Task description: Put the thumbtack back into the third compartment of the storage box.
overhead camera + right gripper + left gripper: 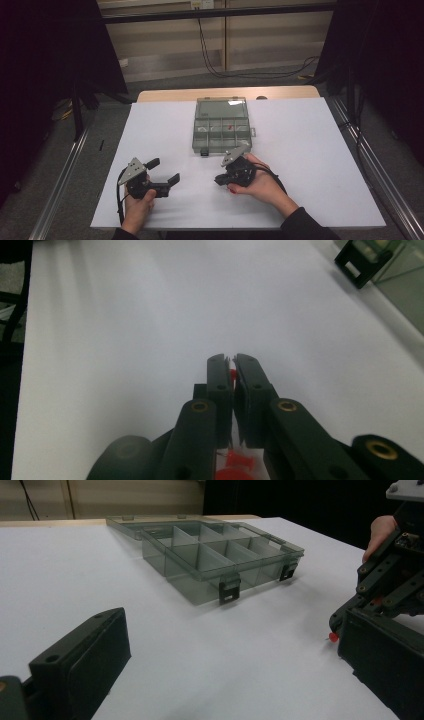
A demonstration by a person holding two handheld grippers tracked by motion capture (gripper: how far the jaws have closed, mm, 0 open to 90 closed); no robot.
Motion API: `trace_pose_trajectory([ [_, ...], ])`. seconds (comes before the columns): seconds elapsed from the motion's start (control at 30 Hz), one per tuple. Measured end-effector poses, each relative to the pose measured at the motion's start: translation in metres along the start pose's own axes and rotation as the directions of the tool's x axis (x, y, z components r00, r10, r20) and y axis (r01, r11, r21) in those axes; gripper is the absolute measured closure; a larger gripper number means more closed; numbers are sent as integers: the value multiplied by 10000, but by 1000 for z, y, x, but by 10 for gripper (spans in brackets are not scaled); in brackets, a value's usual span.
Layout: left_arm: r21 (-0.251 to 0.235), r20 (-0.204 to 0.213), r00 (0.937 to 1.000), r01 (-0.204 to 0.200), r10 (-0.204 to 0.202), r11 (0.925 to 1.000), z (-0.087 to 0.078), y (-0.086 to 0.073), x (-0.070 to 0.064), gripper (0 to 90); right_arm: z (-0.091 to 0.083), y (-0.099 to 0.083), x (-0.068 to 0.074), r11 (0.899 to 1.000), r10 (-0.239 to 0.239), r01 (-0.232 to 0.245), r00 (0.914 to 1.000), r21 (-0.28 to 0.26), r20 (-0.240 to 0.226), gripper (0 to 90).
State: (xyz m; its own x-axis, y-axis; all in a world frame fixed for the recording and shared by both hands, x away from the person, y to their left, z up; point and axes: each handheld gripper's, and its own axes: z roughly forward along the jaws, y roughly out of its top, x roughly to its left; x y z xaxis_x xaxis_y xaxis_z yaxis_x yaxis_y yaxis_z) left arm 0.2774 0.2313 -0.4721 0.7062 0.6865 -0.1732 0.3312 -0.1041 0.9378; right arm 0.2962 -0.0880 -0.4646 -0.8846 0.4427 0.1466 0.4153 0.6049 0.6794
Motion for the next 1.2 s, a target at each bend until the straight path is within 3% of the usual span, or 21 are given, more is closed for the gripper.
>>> trace_pose_trajectory([
  [0.5,53,62,10000,-33,32,10000,0,0,0,2,-18,10,-15,9981,500,-487,9982,-374,334,860],
  [1.2,12,37,10000,-10,10,10000,-1,0,0,2,-24,21,-25,9947,835,-803,9952,-638,501,860],
])
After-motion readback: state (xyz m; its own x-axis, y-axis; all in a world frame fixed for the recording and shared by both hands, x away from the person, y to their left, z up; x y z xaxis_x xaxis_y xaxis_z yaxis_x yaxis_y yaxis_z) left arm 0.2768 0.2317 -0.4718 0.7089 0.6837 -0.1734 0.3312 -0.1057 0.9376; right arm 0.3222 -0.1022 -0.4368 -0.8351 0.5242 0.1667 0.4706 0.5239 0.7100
